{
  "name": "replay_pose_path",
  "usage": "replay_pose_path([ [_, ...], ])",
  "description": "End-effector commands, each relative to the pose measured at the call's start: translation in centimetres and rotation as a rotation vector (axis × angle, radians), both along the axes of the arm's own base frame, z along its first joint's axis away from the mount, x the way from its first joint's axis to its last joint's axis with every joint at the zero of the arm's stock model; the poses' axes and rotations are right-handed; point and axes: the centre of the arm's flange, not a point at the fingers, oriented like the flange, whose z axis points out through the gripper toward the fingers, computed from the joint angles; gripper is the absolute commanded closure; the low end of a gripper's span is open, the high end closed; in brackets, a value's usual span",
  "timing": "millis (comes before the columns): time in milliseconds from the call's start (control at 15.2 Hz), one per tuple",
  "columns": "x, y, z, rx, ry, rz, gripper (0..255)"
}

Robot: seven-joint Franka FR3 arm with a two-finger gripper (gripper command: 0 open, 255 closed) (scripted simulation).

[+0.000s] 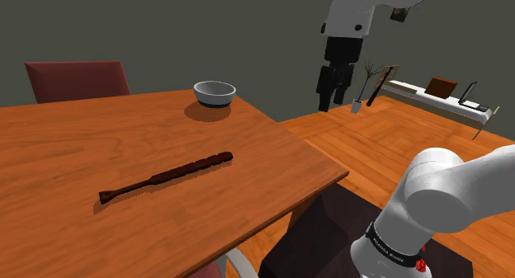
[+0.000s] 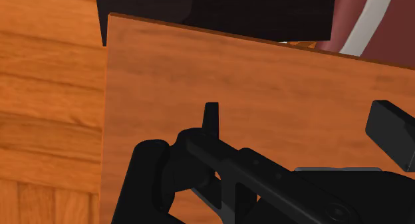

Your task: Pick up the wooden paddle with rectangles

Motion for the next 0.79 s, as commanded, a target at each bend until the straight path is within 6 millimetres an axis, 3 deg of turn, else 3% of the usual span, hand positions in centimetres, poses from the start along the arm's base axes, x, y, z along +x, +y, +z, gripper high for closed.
replay_pose_path([
  [0,0.0,0.0,0.0,0.000,0.000,0.000,0],
  [726,10.9,4.2,-7.5,-0.005,-0.058,0.397,0],
])
